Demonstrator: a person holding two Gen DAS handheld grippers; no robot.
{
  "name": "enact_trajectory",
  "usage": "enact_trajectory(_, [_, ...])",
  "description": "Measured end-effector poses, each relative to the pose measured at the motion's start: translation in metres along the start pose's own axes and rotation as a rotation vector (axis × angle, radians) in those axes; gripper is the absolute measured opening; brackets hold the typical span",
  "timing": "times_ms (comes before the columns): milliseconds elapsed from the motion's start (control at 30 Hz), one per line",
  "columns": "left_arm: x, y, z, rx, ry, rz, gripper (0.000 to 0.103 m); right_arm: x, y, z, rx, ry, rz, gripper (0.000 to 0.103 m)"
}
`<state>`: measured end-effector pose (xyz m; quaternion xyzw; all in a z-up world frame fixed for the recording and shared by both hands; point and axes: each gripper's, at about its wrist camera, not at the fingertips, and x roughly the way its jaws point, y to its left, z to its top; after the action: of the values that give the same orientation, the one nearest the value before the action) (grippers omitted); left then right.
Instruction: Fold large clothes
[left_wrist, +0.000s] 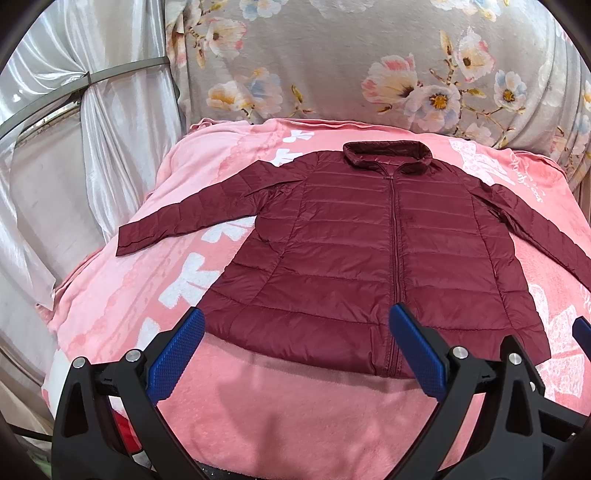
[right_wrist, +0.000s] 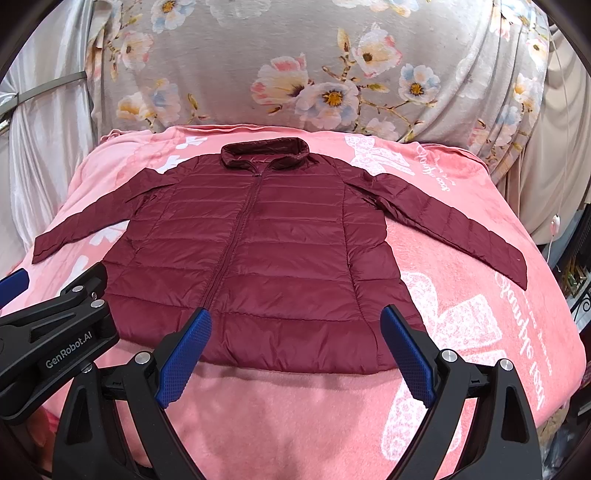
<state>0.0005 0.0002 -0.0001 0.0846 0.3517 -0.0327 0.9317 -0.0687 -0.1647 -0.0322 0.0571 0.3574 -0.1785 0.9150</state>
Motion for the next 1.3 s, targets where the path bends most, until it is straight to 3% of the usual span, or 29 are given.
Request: enact_trajectory(1300, [-0.0003,0.0000,-0.0002,0.000,-0.001,-0.001,0.098,0.0036,0.0033,-0.0014,0.000,0.002,0.001,0.091])
